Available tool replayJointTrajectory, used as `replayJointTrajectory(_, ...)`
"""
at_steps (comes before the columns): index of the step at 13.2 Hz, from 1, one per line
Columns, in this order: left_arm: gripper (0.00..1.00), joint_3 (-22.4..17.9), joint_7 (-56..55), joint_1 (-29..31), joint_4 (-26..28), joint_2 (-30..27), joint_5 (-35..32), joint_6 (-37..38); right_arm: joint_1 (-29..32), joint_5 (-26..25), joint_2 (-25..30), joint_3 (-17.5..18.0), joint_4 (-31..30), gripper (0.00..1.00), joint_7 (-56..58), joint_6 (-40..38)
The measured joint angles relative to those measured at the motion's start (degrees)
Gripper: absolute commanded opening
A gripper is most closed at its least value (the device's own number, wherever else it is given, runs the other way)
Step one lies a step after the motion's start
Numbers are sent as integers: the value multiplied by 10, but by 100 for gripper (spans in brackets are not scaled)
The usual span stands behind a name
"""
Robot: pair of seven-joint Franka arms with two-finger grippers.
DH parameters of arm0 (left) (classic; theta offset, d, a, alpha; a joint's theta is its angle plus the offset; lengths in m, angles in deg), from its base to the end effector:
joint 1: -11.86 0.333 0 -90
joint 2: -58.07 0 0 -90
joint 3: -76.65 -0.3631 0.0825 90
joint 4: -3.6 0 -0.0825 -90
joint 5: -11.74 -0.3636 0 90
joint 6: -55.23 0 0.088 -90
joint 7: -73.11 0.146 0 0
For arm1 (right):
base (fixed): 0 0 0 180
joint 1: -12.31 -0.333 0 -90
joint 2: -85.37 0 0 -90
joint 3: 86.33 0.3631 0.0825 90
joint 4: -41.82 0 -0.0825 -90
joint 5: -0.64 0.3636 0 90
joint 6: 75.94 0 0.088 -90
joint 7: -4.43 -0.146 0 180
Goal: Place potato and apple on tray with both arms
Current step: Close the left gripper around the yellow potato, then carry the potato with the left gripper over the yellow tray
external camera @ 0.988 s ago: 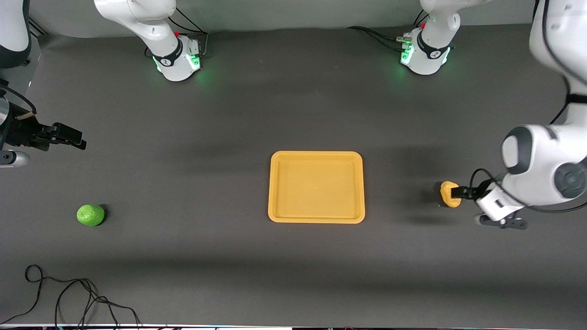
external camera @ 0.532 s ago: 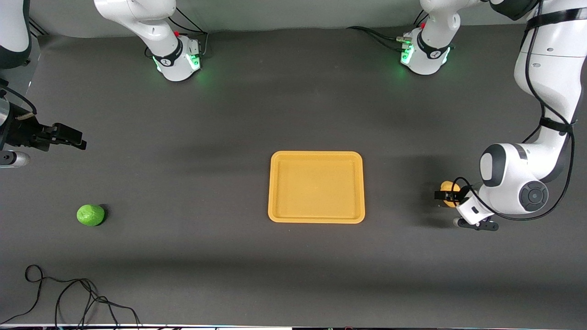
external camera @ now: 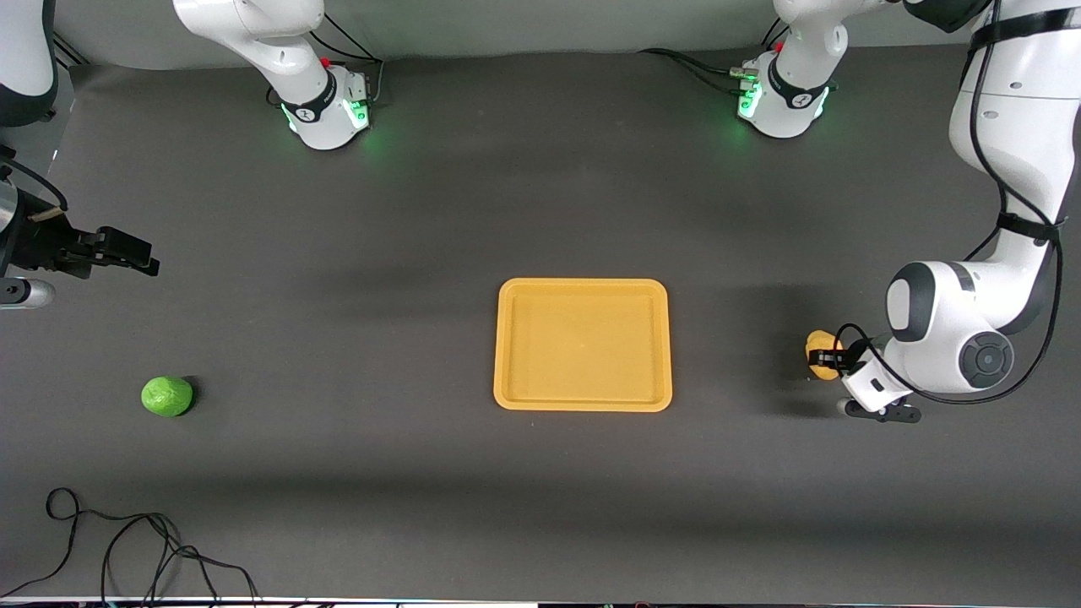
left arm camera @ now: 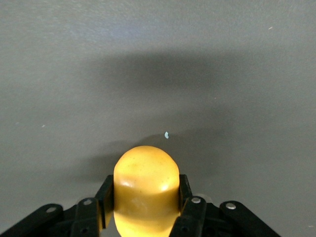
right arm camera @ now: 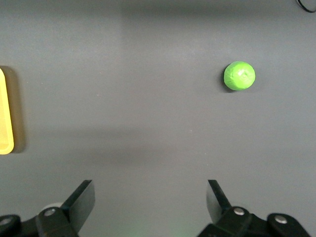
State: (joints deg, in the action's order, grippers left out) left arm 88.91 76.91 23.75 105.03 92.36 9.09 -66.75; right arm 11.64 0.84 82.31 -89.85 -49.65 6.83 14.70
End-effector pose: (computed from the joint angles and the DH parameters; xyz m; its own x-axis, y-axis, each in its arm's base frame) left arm 0.6377 0.0100 0.2283 0.9722 -0.0884 -0.2167 -0.0676 -0.9925 0.1017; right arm 0.5480 -0.0259 0.5931 0.9977 -0.0079 -0.0677 -0.0081 -1.0000 -0.0030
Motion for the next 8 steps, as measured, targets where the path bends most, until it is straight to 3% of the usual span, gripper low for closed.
replayJointTrajectory(4,20,15,-93,-37,-37,-45,2,44,0,0,0,0,0,100,0,0)
replayJointTrajectory(8,19,22,-262,-164,-87,-43,3,45,0,0,0,-1,0,100,-2,6)
